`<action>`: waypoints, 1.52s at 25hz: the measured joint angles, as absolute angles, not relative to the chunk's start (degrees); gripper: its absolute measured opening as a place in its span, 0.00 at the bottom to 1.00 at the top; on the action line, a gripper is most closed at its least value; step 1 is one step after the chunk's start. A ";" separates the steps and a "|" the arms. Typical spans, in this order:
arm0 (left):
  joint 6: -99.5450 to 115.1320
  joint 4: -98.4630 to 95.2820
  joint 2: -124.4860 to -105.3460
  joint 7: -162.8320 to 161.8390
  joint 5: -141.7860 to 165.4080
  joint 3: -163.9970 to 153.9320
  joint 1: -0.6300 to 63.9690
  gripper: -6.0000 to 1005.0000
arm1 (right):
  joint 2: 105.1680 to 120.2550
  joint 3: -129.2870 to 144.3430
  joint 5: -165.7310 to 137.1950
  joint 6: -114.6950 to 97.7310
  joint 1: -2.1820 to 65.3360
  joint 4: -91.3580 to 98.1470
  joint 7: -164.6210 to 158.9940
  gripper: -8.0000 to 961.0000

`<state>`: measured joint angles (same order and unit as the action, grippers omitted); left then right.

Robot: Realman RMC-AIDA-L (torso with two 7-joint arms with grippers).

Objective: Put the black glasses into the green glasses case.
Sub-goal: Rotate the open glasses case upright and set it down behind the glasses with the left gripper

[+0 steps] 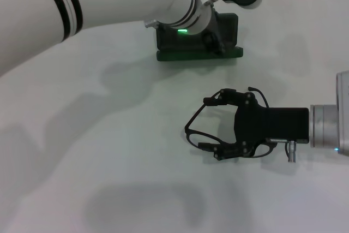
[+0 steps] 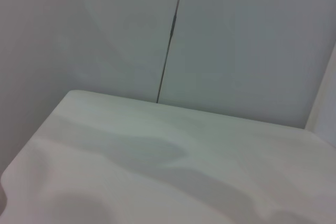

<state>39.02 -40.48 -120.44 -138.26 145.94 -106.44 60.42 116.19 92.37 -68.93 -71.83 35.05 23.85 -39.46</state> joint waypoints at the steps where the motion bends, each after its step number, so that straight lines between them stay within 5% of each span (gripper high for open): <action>1: 39.33 -40.49 -120.44 -138.25 145.94 -106.56 60.44 0.71 | 116.19 92.37 -68.92 -71.82 35.05 23.84 -39.46 0.91; 38: 62.49 -46.81 -120.32 -135.38 142.07 -104.54 63.02 0.71 | 116.19 93.08 -68.92 -69.72 36.24 23.80 -39.45 0.91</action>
<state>62.49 -46.81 -120.32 -135.38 142.07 -104.54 63.02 116.19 93.08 -68.92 -69.72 36.24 23.80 -39.45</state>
